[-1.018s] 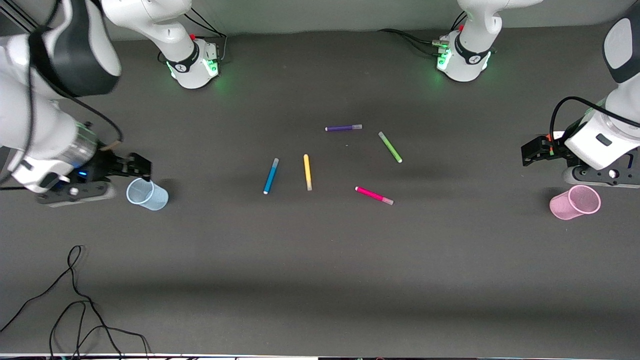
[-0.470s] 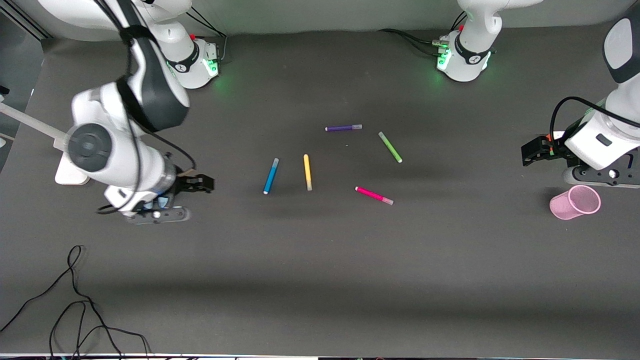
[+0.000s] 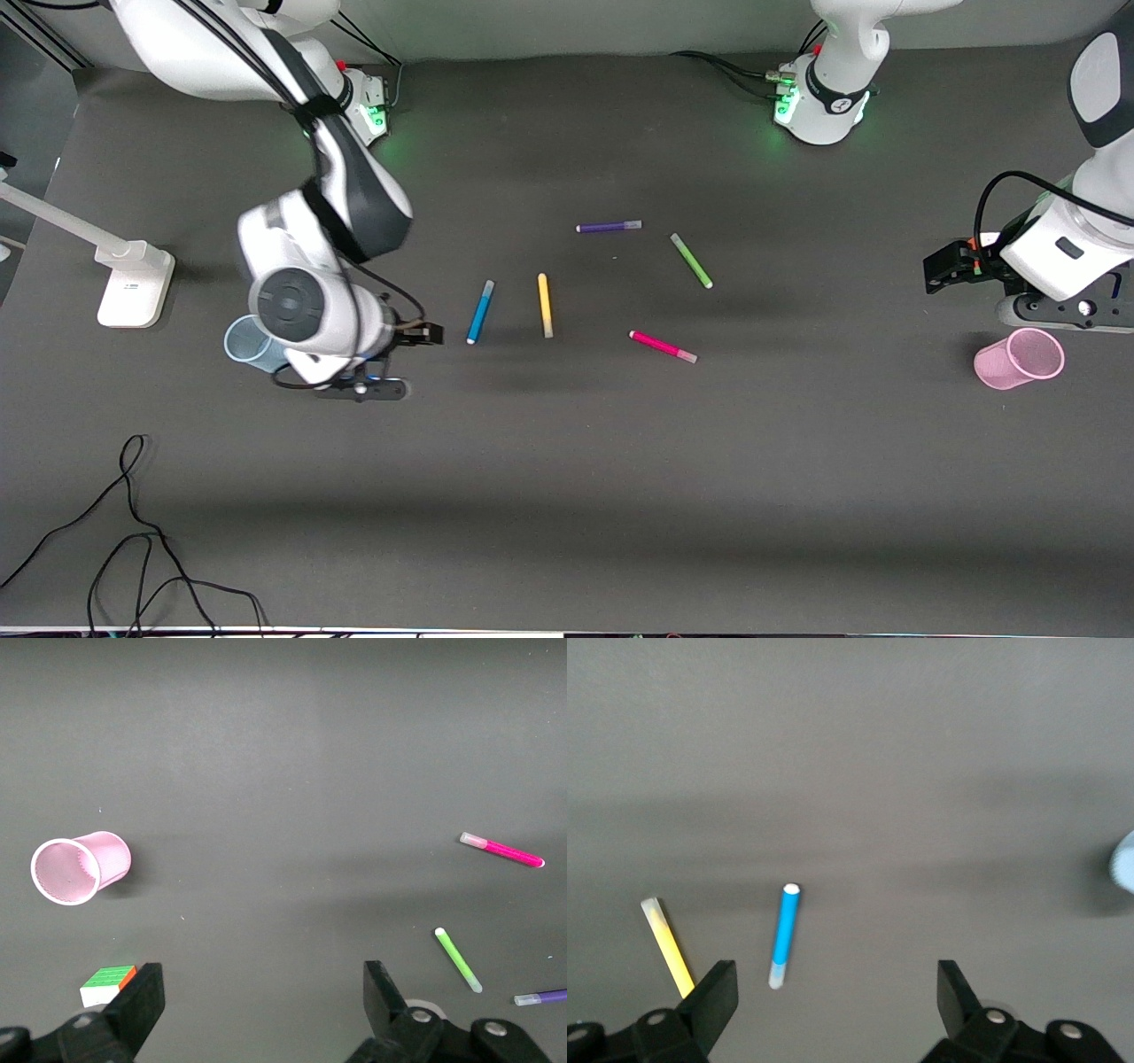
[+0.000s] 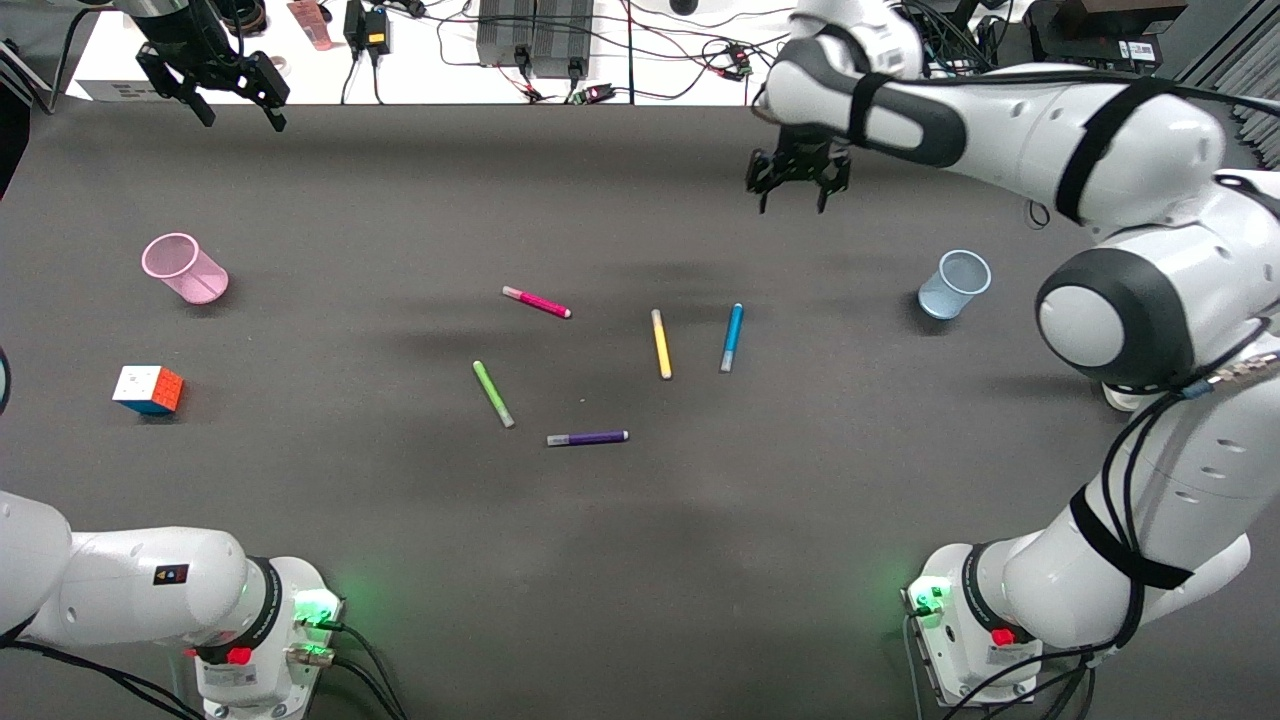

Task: Place pink and blue markers in matching cups
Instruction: 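Lower the right gripper over the blue marker while the left gripper starts moving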

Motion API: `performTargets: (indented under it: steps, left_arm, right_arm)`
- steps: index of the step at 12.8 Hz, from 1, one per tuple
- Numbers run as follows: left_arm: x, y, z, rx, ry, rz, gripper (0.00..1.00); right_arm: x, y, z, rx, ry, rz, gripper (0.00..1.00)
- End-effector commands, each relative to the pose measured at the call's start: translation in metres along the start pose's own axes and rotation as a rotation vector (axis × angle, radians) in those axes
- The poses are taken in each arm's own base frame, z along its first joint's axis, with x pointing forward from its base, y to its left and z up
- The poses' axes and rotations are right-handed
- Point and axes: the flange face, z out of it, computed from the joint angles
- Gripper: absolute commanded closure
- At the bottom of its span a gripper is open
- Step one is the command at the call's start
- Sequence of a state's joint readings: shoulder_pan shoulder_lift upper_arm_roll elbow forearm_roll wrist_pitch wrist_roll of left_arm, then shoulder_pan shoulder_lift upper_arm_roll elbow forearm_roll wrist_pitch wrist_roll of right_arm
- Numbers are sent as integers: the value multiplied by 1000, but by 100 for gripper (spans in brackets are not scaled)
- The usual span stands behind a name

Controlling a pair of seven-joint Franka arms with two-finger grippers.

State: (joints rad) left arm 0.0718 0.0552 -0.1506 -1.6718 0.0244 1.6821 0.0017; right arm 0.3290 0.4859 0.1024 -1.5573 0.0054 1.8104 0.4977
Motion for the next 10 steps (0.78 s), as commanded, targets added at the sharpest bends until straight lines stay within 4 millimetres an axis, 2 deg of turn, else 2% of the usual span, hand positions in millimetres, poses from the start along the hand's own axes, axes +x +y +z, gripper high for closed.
performTargets:
  steps: [1,2,6,10]
  left_arm:
    - [-1,8,-3,-7,-9,1,0]
    - [-1,12,-3,-9,-10,-20,0]
    - [-3,69,4,-1,-26,-182,0]
    - [0,147,46,29,-81,-463,0]
  right_arm:
    - [7,-24,37,5,-16,66,0]
    - [10,-25,54,1,-28,82,0]
    - [4,-28,120,73,-80,130,0]
    - [-9,-34,161,61,-91,176,0]
